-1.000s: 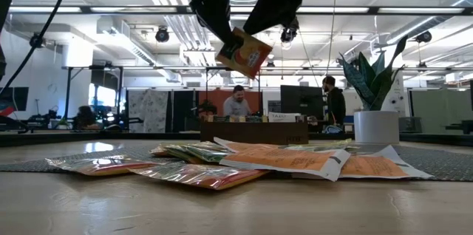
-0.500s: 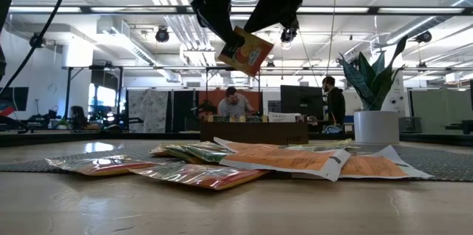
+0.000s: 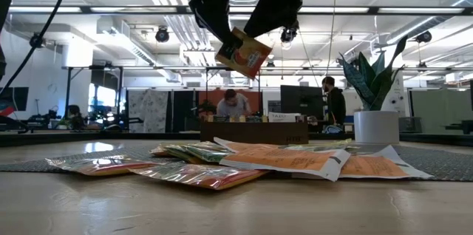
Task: Pick & Place Tea
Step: Put the orange tea bag into the left section of the wooden organizer
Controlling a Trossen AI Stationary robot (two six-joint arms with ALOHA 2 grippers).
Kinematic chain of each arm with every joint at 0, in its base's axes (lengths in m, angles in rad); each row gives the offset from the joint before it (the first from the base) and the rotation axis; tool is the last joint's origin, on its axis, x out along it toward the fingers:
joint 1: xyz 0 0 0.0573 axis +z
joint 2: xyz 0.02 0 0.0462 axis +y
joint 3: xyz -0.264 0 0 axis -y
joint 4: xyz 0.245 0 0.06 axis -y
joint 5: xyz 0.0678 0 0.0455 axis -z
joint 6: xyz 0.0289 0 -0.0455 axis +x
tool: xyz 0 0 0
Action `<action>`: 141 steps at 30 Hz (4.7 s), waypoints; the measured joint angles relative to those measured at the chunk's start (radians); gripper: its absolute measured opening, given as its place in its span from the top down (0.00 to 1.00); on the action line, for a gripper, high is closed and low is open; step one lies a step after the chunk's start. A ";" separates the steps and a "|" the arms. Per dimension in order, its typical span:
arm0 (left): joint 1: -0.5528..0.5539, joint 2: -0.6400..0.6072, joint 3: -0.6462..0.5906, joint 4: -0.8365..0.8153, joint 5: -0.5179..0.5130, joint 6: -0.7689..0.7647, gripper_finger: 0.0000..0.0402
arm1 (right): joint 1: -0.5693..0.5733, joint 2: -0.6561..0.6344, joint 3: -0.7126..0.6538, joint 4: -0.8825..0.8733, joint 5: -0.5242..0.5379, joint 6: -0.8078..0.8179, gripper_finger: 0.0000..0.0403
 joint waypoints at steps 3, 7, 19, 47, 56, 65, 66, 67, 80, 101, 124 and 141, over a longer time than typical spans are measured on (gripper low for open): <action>-0.001 0.000 0.000 0.002 0.001 0.002 1.00 | 0.000 0.000 0.000 0.001 0.000 -0.014 0.63; 0.000 0.000 -0.002 0.010 0.001 0.003 1.00 | 0.000 0.003 -0.001 0.002 -0.002 -0.015 0.60; 0.000 -0.001 -0.003 0.011 -0.002 -0.001 1.00 | 0.000 0.035 -0.011 0.018 -0.011 -0.016 0.75; -0.001 -0.067 -0.014 0.086 0.000 -0.102 1.00 | 0.001 -0.004 -0.017 0.007 0.005 0.014 0.98; -0.001 -0.067 -0.020 0.047 -0.095 -0.135 0.95 | 0.002 -0.006 -0.017 0.003 0.006 0.020 0.98; -0.008 -0.070 -0.021 0.049 -0.111 -0.143 0.68 | 0.003 -0.008 -0.017 0.002 -0.001 0.019 0.98; -0.008 -0.073 -0.021 0.047 -0.111 -0.147 0.67 | 0.003 -0.008 -0.017 0.002 -0.001 0.019 0.98; -0.008 -0.076 -0.022 0.043 -0.111 -0.151 0.66 | 0.003 -0.008 -0.017 0.002 -0.002 0.019 0.98; -0.008 -0.334 -0.240 0.091 -0.203 -0.328 0.65 | 0.005 -0.050 -0.094 0.111 0.025 0.104 0.98; -0.009 -0.748 -0.906 0.977 -0.173 -0.601 0.65 | -0.015 -0.116 -0.312 0.721 -0.056 0.438 0.98; -0.009 -0.618 -0.905 1.148 -0.102 -0.600 0.73 | -0.018 -0.112 -0.294 0.718 -0.056 0.411 0.98; -0.009 -0.616 -0.905 1.149 -0.101 -0.579 1.00 | -0.018 -0.112 -0.294 0.703 -0.056 0.399 0.90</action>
